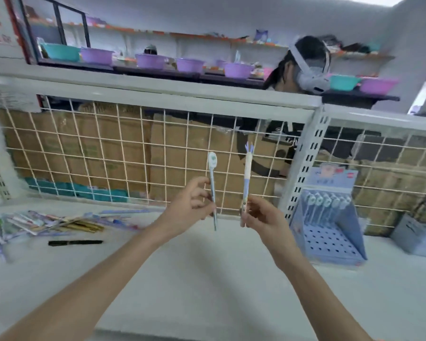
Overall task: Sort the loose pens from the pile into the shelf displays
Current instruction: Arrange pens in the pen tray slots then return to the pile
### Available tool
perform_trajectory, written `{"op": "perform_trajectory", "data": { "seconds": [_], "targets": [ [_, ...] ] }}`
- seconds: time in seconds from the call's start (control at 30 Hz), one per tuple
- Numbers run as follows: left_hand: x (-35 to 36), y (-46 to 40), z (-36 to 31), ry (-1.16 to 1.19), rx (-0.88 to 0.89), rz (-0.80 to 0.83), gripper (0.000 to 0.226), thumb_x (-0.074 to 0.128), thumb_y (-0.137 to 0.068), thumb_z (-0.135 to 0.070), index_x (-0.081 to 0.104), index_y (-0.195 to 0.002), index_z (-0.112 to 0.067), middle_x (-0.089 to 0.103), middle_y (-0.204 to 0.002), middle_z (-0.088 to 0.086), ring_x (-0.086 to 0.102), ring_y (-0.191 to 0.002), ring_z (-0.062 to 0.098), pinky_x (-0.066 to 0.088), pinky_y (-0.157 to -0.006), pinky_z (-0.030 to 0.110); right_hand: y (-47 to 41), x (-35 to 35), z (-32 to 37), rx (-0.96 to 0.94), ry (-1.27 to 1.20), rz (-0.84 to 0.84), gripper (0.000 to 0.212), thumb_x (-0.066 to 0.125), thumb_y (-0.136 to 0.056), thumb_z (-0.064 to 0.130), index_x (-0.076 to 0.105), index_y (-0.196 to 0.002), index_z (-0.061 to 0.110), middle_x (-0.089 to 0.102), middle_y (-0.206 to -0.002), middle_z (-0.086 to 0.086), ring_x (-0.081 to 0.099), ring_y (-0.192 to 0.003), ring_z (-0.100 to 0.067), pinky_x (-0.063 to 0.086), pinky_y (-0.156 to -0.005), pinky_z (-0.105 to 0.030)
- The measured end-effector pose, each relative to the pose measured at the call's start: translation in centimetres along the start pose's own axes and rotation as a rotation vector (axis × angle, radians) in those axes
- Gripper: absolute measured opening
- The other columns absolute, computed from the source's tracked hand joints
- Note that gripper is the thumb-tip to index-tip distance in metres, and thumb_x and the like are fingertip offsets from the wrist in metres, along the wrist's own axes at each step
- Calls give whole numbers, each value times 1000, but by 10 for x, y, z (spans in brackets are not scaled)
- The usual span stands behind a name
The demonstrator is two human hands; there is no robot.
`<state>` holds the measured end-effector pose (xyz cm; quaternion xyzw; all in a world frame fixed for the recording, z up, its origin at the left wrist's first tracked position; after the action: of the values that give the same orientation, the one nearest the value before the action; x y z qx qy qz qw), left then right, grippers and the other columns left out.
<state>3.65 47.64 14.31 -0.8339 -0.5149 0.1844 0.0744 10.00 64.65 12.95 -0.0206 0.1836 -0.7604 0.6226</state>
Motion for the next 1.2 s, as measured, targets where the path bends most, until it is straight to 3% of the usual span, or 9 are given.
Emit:
{"op": "perform_trajectory", "data": {
  "seconds": [0.1,0.2,0.37,0.43,0.63,0.8,0.93,1.07,1.2],
  "targets": [
    [36,-2,-7,8,10,75,49,62,-85,0,39,-113,-34,60,-91,1,64,-68,8,48,-62,23,22,-33,-1,47,44,-76,23,61,-83,-3,58,-99,14,62,-77,-11,58,-73,-18,45,-68,-21],
    [68,-4,-11,15,9,167,57,62,-86,-3,30,-124,-31,62,-94,-1,66,-73,11,49,-64,24,46,-65,-3,101,96,-194,20,60,-82,-4,57,-92,13,67,-73,-1,63,-78,-22,46,-72,-25],
    [113,-5,-19,55,3,274,61,62,-87,-7,24,-127,-33,65,-101,1,68,-77,15,50,-65,24,89,-100,0,166,144,-330,11,57,-87,0,54,-82,9,65,-68,0,63,-64,-7,44,-59,-11],
    [130,-2,-20,75,4,298,55,62,-88,-11,28,-126,-32,66,-101,1,68,-76,16,50,-64,24,104,-110,0,194,209,-348,7,56,-89,4,55,-83,6,68,-69,-3,63,-64,-6,44,-58,-11],
    [170,6,-19,134,8,298,38,61,-89,-14,39,-118,-24,68,-92,7,68,-68,18,51,-57,26,138,-143,-6,262,293,-481,3,58,-87,4,58,-85,3,69,-77,-7,66,-78,-22,53,-74,-35],
    [198,9,-23,137,34,313,26,59,-90,-11,46,-103,-29,69,-90,8,66,-74,18,52,-60,22,149,-169,-12,270,302,-507,8,56,-88,3,58,-89,10,69,-80,-7,67,-78,-17,55,-75,-34],
    [226,-5,-25,147,20,301,18,62,-88,-13,49,-94,-24,68,-94,13,67,-87,23,53,-74,28,147,-198,-20,255,316,-505,12,56,-89,5,54,-91,17,67,-81,-8,65,-67,-6,53,-65,-26],
    [262,-37,-23,34,2,234,8,65,-86,-16,57,-88,-16,70,-91,8,68,-83,17,55,-76,29,133,-246,-37,244,334,-504,9,57,-88,6,55,-95,12,67,-79,-8,64,-72,-20,51,-69,-43],
    [299,-68,-18,-50,-2,185,6,66,-86,-14,61,-88,-13,70,-82,3,68,-74,12,54,-70,25,109,-295,-59,256,317,-462,13,55,-87,3,56,-95,14,67,-82,-8,60,-72,-21,50,-71,-43]
  ]
}}
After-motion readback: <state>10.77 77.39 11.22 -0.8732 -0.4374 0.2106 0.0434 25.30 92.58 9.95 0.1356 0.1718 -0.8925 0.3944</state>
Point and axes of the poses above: each hand's wrist, its own y-axis away from the middle knuckle, its own x-axis out of the palm, z = x × y, the point moved 5 cm from there along -y, towards the middle knuckle
